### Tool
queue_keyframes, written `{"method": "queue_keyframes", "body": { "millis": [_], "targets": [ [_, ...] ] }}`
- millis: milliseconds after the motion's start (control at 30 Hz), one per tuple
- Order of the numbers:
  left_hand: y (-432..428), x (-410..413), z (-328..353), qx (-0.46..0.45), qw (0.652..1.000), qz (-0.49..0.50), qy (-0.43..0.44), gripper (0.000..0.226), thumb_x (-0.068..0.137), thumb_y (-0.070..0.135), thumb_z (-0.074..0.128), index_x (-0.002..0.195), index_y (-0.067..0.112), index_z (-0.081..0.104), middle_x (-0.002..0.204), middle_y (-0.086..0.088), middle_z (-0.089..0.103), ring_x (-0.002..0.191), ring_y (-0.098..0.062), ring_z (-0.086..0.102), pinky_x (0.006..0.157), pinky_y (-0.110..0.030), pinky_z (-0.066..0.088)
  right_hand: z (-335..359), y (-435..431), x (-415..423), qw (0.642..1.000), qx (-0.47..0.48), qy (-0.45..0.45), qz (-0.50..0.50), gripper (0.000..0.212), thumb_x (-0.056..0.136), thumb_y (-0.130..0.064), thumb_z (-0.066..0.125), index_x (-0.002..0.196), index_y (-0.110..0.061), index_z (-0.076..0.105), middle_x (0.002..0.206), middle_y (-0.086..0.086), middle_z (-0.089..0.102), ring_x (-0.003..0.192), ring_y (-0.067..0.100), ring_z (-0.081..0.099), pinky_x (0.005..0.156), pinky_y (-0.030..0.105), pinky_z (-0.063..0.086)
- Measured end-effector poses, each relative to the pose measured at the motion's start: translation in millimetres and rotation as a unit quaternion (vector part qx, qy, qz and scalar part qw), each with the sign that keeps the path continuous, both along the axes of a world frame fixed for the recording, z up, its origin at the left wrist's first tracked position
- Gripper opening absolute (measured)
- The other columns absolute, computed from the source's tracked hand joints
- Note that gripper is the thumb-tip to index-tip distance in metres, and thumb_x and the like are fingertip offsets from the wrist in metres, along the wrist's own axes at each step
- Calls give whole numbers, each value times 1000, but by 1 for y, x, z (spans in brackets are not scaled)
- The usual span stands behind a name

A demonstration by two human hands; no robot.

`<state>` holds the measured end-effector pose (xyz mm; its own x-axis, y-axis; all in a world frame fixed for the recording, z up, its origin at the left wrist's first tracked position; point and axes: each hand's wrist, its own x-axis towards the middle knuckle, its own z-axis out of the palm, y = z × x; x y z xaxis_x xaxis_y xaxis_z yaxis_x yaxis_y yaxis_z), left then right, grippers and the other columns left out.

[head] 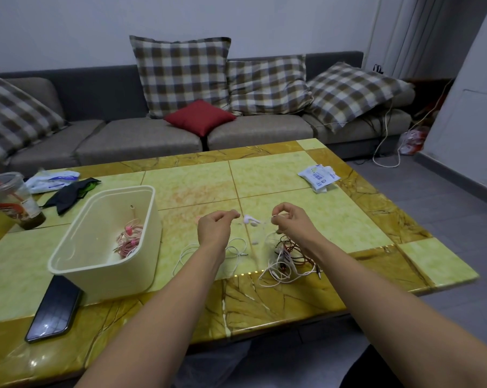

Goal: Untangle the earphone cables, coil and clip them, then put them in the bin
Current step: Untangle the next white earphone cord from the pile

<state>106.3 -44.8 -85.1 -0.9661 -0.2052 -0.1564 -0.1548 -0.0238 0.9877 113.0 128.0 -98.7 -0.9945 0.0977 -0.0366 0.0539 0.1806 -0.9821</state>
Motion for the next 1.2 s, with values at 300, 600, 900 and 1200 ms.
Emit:
{"method": "queue_keyframes", "body": {
  "millis": [300, 600, 900, 1200],
  "targets": [
    [-1, 3, 5, 13, 1000, -5, 19, 16, 92, 19, 65, 95, 7, 75, 92, 6, 67, 113, -28, 57, 88, -29, 34, -11, 15, -9, 948, 273, -106, -127, 33, 89, -13, 49, 118, -22, 62, 131, 8, 52, 128, 30, 39, 100, 39, 35],
    [-9, 6, -1, -87, 987, -132, 30, 19, 90, 21, 68, 89, 4, 77, 85, 0, 73, 83, 0, 61, 71, -17, 42, 7, -30, -3, 974, 104, 27, 202, 28, 95, -14, 59, 123, -13, 62, 101, 9, 68, 87, 7, 61, 81, 23, 44],
    [-27, 2, -9, -213, 974, -67, 42, 26, 92, 29, 61, 69, 23, 72, 91, -1, 73, 89, -18, 63, 82, -37, 49, -14, -28, -3, 884, 409, -121, 192, 100, 77, -47, 78, 155, -30, 18, 162, 11, 16, 145, 32, 23, 116, 51, 28],
    [-21, 1, -17, -196, 978, -67, 23, 26, 95, 26, 58, 76, 16, 72, 81, 6, 64, 86, -21, 59, 74, -32, 43, -50, 16, 10, 836, 506, -189, 98, 64, 76, -35, 77, 129, -16, 46, 131, 11, 43, 115, 28, 48, 85, 34, 47]
  ]
}}
